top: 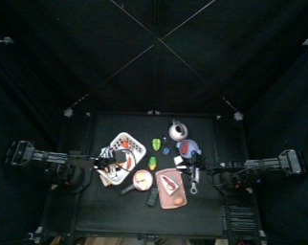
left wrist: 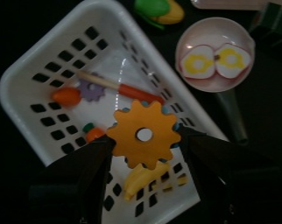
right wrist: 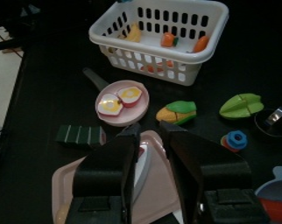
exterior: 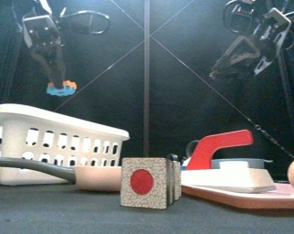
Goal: Place stacked gears in basket
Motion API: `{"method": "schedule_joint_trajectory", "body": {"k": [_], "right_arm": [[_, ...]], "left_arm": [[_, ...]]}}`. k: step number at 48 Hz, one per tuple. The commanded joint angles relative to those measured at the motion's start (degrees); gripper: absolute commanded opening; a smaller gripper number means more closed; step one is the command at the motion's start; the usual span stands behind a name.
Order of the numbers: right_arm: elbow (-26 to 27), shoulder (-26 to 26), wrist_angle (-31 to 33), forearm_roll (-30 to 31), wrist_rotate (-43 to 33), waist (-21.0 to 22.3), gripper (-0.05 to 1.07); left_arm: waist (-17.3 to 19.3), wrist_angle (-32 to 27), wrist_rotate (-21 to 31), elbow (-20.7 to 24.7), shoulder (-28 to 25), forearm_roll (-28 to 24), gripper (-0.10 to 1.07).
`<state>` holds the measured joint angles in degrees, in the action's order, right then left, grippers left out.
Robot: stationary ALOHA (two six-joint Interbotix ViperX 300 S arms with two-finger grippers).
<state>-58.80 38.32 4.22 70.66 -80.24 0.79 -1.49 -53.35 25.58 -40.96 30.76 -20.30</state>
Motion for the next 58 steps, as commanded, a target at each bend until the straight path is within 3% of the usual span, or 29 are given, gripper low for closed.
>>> {"method": "schedule_joint_trajectory", "body": {"k": [1, 7, 15, 30, 40, 58], "right_arm": [[0.5, 0.3, -0.1, -0.1, 0.1, 0.3, 0.67], [0.4, 0.3, -0.1, -0.1, 0.1, 0.4, 0.67], [0.4, -0.1, -0.2, -0.1, 0.1, 1.0, 0.67], [1.1, -1.8, -0.2, -0.1, 0.1, 2.2, 0.67], [1.1, -2.0, -0.2, 0.0, 0.2, 2.2, 0.67], [1.1, -2.0, -0.2, -0.1, 0.2, 2.2, 0.67]], "left_arm": [[4.2, 5.4, 0.2, -4.1, 2.4, -0.4, 0.68], [7.9, 14.2, 0.0, -10.2, 2.7, 2.2, 0.68], [8.6, 21.7, -0.1, -14.1, 2.5, 5.5, 0.68], [9.1, 22.7, 0.0, -14.1, -1.9, 8.3, 0.67], [9.5, 22.5, -0.1, -13.6, -6.7, 6.9, 0.68], [9.9, 23.9, -0.1, -13.9, -9.6, 5.3, 0.69]]}}
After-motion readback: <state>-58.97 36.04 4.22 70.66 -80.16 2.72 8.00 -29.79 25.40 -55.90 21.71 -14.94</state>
